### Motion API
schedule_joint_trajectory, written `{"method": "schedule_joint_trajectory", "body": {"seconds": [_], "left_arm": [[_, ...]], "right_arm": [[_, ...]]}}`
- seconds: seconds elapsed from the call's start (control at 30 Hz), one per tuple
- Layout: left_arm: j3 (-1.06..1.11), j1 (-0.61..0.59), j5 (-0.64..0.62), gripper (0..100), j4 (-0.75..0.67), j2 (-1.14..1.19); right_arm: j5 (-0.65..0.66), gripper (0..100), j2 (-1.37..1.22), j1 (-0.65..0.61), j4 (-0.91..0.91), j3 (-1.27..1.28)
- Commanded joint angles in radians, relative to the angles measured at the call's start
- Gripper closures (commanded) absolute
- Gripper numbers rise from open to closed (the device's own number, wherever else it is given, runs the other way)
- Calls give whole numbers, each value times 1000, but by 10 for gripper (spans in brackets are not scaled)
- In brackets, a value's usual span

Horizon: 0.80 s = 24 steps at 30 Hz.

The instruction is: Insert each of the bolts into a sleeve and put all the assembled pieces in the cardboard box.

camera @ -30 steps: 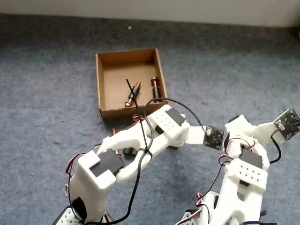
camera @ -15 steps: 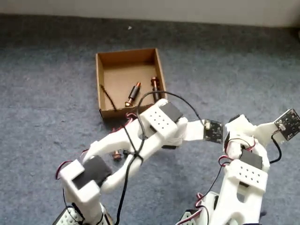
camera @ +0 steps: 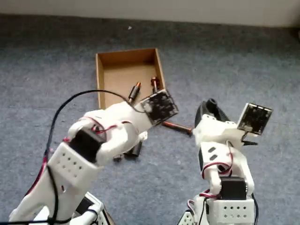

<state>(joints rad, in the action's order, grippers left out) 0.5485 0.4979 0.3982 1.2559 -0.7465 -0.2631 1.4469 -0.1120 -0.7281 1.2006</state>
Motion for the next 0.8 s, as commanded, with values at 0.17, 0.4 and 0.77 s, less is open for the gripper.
{"method": "schedule_joint_trajectory", "body": {"seconds": [0.17, 0.4, 0.77], "left_arm": [[159, -171, -210, 995, 2, -621], [312, -214, -387, 995, -180, -842], [479, -208, -600, 995, -344, -992]], "right_arm": [[52, 994, 36, -298, -1, -10], [54, 994, 38, -496, 1, -7], [193, 994, 39, -616, 354, 334]]}}
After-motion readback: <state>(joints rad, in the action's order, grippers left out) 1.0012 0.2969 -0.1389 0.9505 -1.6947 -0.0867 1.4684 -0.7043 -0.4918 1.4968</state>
